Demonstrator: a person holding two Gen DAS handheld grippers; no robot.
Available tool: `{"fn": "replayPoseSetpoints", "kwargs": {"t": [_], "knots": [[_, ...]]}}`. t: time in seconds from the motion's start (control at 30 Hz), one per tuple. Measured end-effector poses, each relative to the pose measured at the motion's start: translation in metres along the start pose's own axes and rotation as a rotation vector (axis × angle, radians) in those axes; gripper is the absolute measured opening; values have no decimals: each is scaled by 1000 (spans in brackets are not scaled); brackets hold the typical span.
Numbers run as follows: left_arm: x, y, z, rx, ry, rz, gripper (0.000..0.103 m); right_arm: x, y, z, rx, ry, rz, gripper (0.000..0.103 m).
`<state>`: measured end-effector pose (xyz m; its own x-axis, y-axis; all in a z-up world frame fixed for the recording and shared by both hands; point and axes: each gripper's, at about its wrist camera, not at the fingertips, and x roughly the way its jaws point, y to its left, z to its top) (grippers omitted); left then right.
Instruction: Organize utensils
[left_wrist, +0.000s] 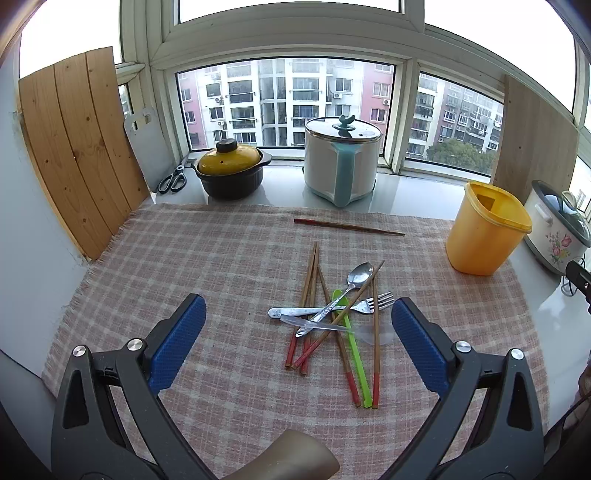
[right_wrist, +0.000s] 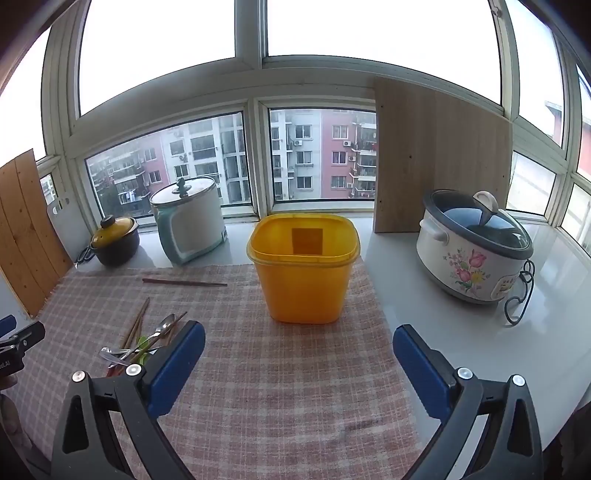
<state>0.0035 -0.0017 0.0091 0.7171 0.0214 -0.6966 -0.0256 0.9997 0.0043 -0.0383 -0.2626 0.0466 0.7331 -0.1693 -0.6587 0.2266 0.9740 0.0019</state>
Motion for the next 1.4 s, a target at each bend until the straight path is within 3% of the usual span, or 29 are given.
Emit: {"fn": "replayPoseSetpoints", "kwargs": {"t": [1.4], "knots": [[6,0,-5,3,5,1,102,6,5,-2,-7,4,-10,103]]}}
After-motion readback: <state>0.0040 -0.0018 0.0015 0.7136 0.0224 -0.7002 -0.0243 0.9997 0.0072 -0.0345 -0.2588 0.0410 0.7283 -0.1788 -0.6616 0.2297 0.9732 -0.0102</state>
